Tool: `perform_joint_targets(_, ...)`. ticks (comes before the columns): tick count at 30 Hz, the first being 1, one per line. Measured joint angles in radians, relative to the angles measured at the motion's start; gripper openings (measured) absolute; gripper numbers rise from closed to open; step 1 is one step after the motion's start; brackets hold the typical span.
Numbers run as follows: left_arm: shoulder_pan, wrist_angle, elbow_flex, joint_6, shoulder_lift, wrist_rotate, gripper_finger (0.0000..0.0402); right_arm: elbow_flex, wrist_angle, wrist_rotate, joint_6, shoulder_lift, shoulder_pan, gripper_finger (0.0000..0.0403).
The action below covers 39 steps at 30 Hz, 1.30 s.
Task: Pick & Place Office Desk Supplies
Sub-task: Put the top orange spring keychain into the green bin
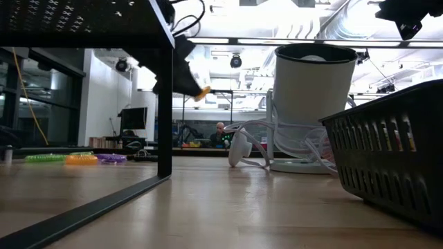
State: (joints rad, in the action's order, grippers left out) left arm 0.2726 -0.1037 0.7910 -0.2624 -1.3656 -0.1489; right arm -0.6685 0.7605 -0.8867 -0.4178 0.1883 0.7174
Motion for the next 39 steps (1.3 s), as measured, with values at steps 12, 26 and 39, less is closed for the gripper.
perform_joint_targets(12,-0.057,-0.055,0.301,0.051,-0.297,0.071,0.0035,0.0,0.0,0.0,0.0,0.0,0.0,0.0085)
perform_joint_targets(26,-0.05,-0.061,0.636,0.182,-0.574,0.103,0.0035,0.0,0.0,0.0,0.0,0.0,0.0,0.0085)
perform_joint_targets(39,-0.07,-0.208,0.795,0.223,-0.692,0.188,0.0035,0.0,0.0,0.0,0.0,0.0,0.0,0.0085)
